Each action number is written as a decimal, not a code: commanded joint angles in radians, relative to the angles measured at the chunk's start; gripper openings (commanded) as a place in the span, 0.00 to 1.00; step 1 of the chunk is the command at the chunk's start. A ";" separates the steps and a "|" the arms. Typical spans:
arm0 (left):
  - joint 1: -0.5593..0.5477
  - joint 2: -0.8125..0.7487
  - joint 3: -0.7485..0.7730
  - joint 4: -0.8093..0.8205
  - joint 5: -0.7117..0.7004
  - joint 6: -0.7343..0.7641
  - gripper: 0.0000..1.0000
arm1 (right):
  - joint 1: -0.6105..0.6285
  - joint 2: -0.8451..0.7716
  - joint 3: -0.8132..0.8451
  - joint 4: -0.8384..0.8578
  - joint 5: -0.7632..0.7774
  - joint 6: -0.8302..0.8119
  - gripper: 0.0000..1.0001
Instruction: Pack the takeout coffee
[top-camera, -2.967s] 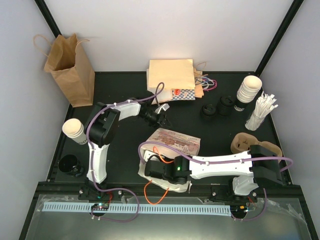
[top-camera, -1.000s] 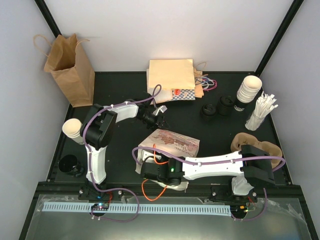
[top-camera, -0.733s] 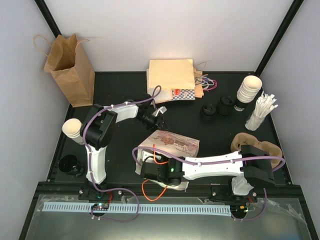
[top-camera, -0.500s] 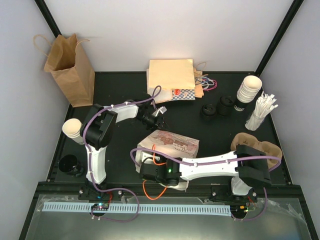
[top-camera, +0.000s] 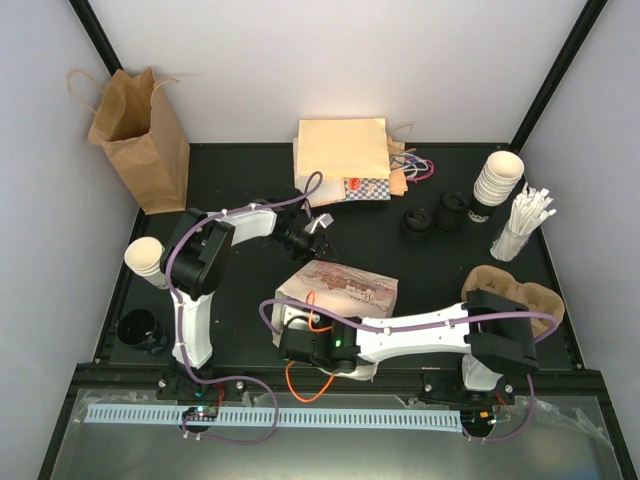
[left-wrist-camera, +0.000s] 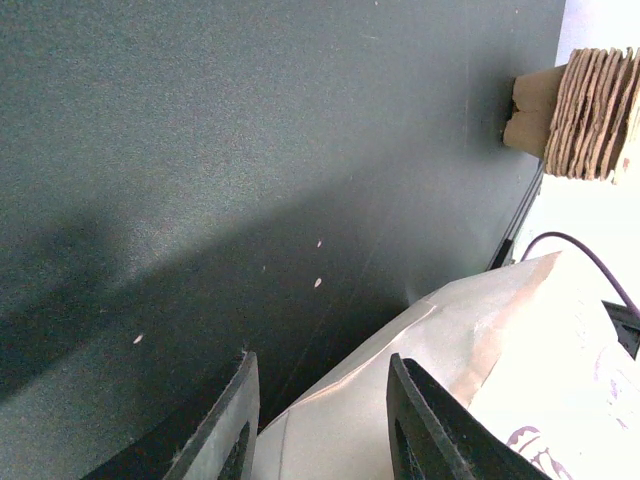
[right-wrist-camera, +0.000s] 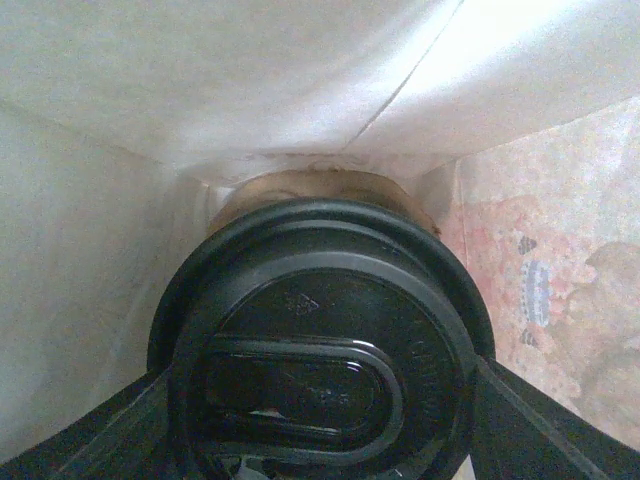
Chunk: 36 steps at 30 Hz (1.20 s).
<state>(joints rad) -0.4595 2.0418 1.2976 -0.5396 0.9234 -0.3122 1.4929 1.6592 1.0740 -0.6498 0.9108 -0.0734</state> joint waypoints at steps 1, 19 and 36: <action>-0.007 -0.021 -0.010 -0.053 0.019 0.027 0.37 | -0.002 0.046 -0.019 0.019 -0.029 0.006 0.34; -0.014 -0.012 -0.013 -0.065 0.023 0.037 0.37 | -0.002 0.103 -0.030 0.030 -0.033 0.026 0.34; -0.019 -0.021 -0.027 -0.063 0.022 0.036 0.37 | -0.009 0.102 -0.051 0.043 -0.082 0.037 0.34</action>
<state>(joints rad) -0.4599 2.0418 1.2861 -0.5491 0.9211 -0.3054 1.4986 1.7195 1.0637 -0.6140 0.9562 -0.0654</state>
